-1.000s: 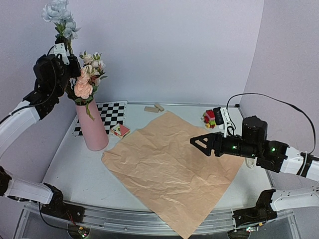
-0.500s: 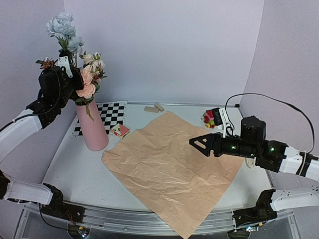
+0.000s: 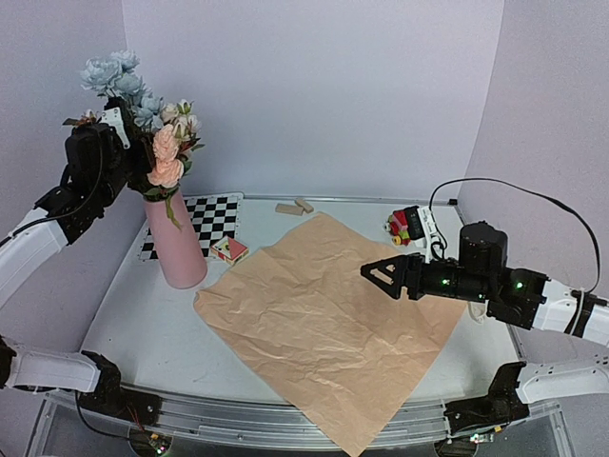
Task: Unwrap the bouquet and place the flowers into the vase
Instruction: Insert the fake flower into the vase.
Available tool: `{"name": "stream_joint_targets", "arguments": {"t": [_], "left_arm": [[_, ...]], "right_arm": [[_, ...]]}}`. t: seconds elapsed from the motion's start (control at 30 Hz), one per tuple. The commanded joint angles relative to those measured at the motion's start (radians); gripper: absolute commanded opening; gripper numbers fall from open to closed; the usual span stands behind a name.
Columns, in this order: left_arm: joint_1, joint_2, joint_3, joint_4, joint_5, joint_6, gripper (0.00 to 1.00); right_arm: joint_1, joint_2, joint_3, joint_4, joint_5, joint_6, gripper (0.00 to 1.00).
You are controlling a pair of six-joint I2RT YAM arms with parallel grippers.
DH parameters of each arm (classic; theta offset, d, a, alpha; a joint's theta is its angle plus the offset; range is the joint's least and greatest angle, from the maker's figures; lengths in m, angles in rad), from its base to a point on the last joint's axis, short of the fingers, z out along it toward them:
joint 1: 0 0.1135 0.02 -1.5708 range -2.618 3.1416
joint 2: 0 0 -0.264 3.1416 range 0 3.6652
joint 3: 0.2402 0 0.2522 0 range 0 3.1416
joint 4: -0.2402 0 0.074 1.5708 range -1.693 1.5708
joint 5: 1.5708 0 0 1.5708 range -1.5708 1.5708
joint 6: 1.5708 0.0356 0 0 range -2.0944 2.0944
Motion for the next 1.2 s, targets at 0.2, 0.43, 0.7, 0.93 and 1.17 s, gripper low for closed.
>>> {"name": "stream_joint_targets", "arguments": {"t": [0.2,0.43,0.7,0.93,1.17], "left_arm": [[0.004,-0.114,0.028,-0.200,0.091,-0.145,0.57],[0.004,-0.191,-0.026,-0.268,0.144,-0.205,0.62],[0.004,-0.253,-0.120,-0.342,0.217,-0.279,0.66],[0.004,-0.250,-0.196,-0.370,0.295,-0.329,0.67],[0.004,-0.294,-0.281,-0.377,0.387,-0.393,0.73]], "right_arm": [[0.001,0.016,0.052,0.052,-0.028,0.012,0.79],[0.000,-0.004,0.045,0.052,-0.029,0.013,0.79],[0.000,-0.008,0.043,0.051,-0.035,0.019,0.79],[0.000,-0.021,0.038,0.049,-0.039,0.022,0.79],[-0.001,-0.033,0.015,0.039,-0.026,0.022,0.79]]}}
